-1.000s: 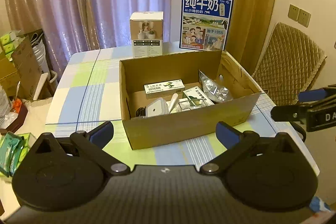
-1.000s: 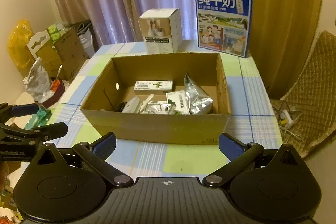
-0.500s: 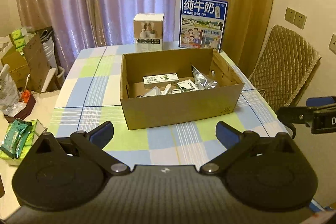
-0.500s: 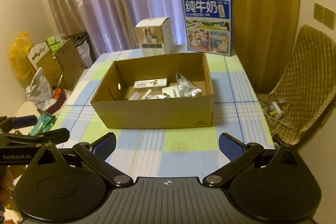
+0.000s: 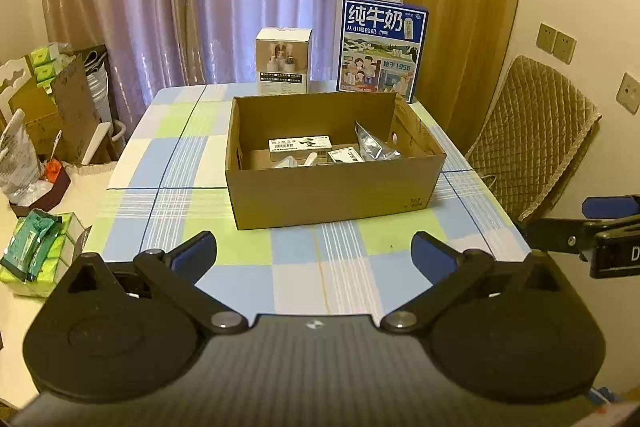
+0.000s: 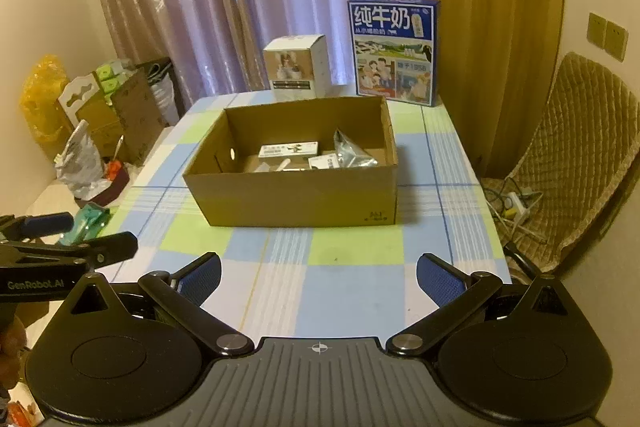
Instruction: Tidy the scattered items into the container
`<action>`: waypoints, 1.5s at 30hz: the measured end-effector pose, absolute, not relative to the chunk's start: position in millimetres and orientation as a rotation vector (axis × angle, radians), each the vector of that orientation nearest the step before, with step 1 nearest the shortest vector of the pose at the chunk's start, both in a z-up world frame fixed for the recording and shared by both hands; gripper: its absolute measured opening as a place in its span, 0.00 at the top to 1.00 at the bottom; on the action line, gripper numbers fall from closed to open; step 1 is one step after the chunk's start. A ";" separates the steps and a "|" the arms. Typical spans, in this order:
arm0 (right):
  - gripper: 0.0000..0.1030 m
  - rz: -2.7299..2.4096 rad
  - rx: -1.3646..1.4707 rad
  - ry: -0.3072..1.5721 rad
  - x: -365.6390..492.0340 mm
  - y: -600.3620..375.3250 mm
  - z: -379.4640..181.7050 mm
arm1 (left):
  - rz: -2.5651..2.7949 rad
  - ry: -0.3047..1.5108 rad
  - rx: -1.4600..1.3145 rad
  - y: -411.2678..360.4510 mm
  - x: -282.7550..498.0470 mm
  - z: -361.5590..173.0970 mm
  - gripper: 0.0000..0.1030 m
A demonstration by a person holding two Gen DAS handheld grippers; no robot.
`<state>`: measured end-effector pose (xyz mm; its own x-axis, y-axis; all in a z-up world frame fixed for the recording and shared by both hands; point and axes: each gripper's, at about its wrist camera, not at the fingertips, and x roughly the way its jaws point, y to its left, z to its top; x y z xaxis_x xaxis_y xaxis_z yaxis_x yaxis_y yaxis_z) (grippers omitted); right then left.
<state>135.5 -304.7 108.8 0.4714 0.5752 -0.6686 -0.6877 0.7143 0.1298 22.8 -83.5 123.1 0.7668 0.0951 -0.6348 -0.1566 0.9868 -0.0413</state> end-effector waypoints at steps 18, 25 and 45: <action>0.02 0.776 -0.180 0.714 118.9 -305.1 122.7 | 0.183 0.681 -0.115 -77.2 11.4 123.9 0.01; 0.02 0.772 -0.176 0.711 117.0 -307.4 122.3 | 0.194 0.681 -0.122 -77.3 11.8 124.5 0.01; 0.02 0.764 -0.172 0.718 118.5 -311.5 118.9 | 0.207 0.681 -0.126 -76.2 10.6 122.4 0.01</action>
<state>118.5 -311.5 118.9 0.5006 0.5719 -0.6499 -0.6840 0.7215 0.1081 10.6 -76.2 122.4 0.7574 0.1488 -0.6358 -0.2307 0.9719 -0.0474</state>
